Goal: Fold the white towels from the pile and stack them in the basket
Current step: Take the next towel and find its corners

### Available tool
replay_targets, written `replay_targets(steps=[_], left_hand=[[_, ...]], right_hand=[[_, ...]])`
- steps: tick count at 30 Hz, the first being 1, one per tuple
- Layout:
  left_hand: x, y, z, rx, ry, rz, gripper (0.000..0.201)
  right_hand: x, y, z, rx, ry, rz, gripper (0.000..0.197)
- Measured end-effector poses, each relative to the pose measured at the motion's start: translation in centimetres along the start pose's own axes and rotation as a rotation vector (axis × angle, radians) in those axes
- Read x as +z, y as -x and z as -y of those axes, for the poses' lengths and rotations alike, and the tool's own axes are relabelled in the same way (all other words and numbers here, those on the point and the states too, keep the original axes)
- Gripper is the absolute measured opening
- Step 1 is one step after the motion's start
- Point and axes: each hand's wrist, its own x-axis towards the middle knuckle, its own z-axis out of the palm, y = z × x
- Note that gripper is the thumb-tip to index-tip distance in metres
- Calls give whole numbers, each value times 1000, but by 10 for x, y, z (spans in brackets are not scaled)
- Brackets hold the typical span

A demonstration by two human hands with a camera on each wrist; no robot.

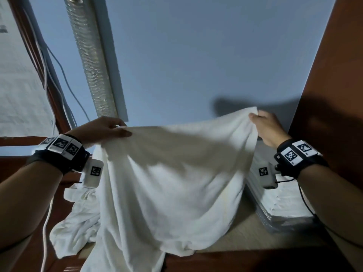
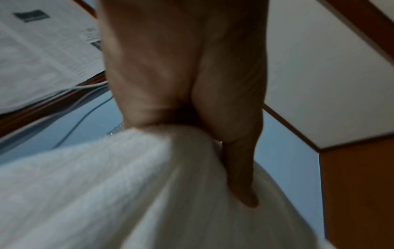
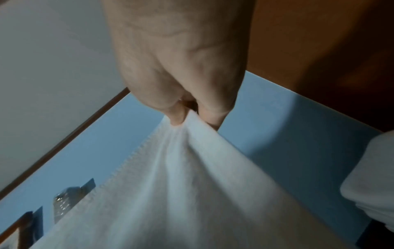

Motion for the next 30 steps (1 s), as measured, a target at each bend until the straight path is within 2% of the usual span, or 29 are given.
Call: replay_targets(steps=[2, 4, 5, 7, 9, 11, 12, 15, 17, 19, 21, 23, 25, 27, 28, 30], left_hand=[[11, 0, -14, 71, 88, -9, 19], [31, 0, -40, 171, 116, -41, 12], [42, 0, -57, 238, 124, -61, 10], [63, 3, -96, 352, 110, -92, 11], [75, 3, -123, 395, 66, -102, 16], [76, 4, -130, 350, 33, -107, 23], [75, 7, -126, 311, 80, -84, 26], [83, 23, -102, 214, 239, 111, 31], [99, 35, -75, 148, 175, 232, 30], [110, 37, -32, 109, 60, 300, 24], [106, 32, 18, 38, -30, 202, 18], [91, 27, 56, -114, -76, 13, 22], [74, 17, 73, -162, -104, -130, 22], [65, 13, 59, -163, 123, -309, 20], [62, 12, 44, -148, 207, -392, 23], [62, 15, 1, -62, 216, -436, 30]], right_hand=[[9, 11, 13, -97, 48, 36, 14], [28, 32, 34, -210, 6, 151, 7], [40, 45, 46, -248, -12, 234, 9], [66, 77, 73, -291, 20, 439, 25], [88, 101, 88, -375, 168, 603, 33], [94, 113, 96, -498, 241, 568, 38], [92, 112, 98, -506, 190, 536, 35], [76, 108, 110, -389, -71, 425, 31], [64, 97, 117, -281, -235, 272, 21], [47, 77, 119, -203, -337, 89, 23], [26, 53, 106, -155, -312, -23, 24], [11, 29, 82, -152, -203, -15, 21], [10, 19, 58, -185, 19, 53, 28], [16, 19, 46, -244, 207, 114, 39], [21, 23, 46, -244, 216, 141, 42], [35, 39, 57, -267, 195, 231, 49]])
